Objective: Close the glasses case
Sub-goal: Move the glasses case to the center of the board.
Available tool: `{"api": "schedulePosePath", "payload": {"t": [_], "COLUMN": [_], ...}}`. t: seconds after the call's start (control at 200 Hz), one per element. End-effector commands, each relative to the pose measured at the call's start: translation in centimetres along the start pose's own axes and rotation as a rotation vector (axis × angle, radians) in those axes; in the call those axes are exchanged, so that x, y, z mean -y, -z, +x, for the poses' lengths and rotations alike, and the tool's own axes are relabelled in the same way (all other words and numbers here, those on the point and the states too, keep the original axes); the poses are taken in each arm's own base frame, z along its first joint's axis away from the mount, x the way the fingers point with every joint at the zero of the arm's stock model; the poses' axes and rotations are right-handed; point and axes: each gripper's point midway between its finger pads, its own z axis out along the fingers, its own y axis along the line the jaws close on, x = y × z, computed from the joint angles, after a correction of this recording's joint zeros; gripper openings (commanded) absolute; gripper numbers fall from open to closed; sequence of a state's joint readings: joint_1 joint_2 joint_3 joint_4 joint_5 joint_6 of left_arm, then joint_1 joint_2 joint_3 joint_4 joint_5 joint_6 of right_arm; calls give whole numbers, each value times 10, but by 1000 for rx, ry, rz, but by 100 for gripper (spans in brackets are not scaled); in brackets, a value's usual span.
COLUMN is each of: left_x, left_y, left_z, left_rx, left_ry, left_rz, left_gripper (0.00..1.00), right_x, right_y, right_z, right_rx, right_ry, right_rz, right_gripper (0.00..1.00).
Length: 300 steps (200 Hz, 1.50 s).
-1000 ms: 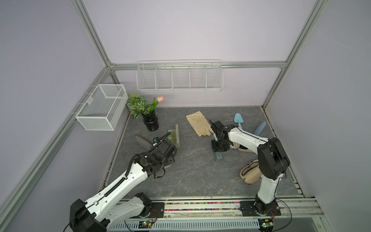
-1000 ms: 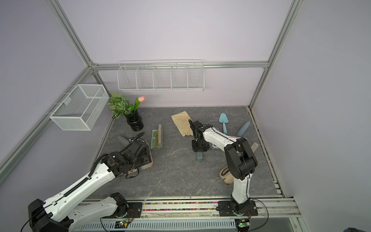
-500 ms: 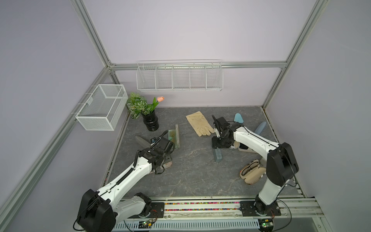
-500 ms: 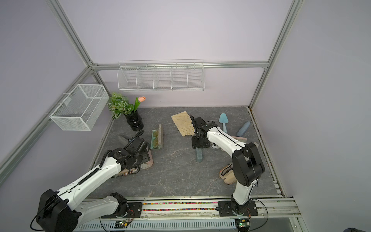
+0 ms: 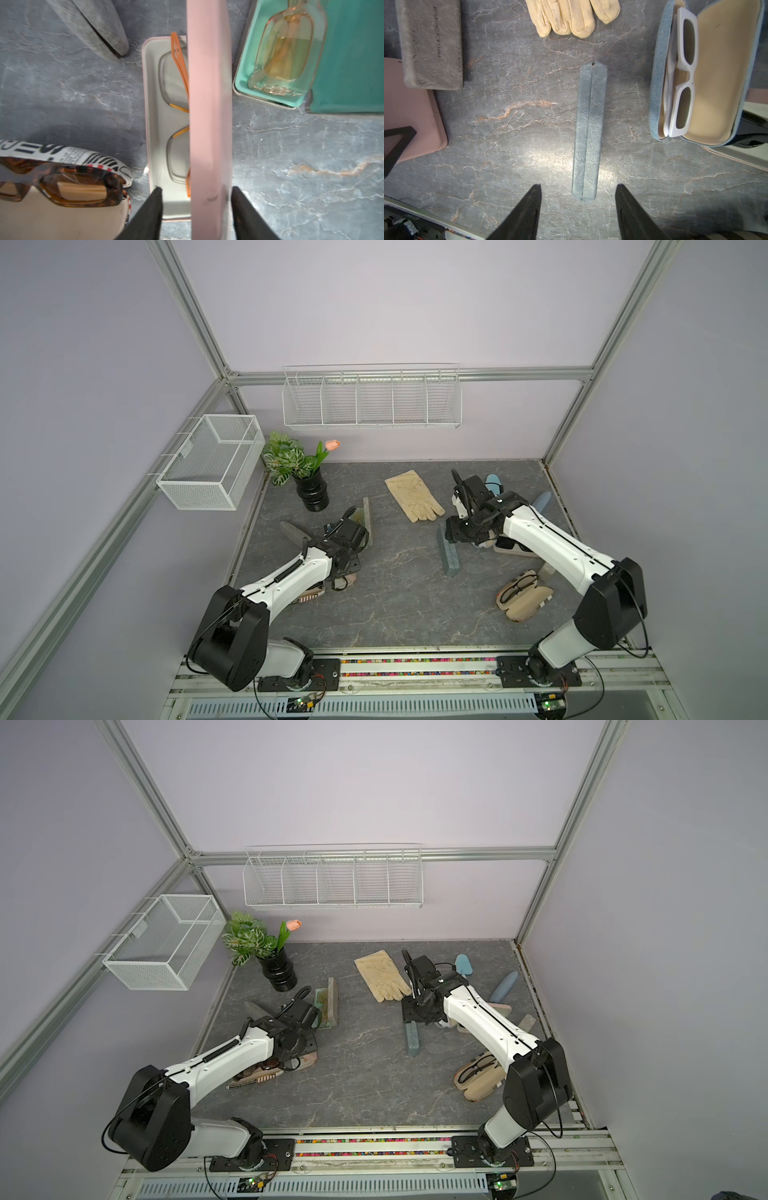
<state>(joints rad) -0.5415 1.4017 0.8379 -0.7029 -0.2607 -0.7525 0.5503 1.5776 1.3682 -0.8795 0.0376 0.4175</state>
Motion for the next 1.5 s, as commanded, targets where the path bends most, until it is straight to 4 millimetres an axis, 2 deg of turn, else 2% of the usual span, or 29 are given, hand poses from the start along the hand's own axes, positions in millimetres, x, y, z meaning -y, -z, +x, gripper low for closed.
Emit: {"api": "schedulePosePath", "payload": {"t": [0.0,0.095,0.195,0.53,0.795,1.0,1.18,1.285,1.495], "left_x": [14,19,22,16,26,53,88,111,162], "left_y": [2,2,1,13,27,47,67,71,61], "left_z": [-12,-10,-6,5,20,37,51,60,71], "left_rx": [12,-16,-31,-28,-19,-7,16,16,-8], "left_ry": [9,8,22,62,57,32,-10,-43,-118], "left_rz": [41,51,73,105,128,180,223,243,273], "left_gripper": [42,33,29,10,8,7,7,7,6], "right_x": [8,9,9,6,5,4,5,7,12], "right_y": [8,9,8,3,4,11,20,25,29], "right_z": [7,8,9,9,11,12,13,14,16], "right_rx": [2,3,3,0,3,22,46,52,53], "right_ry": [6,7,5,-3,-1,0,5,7,-1], "right_rz": [20,20,19,4,-8,-21,-32,-32,-29], "right_gripper": [60,60,60,60,60,61,61,61,62]}}
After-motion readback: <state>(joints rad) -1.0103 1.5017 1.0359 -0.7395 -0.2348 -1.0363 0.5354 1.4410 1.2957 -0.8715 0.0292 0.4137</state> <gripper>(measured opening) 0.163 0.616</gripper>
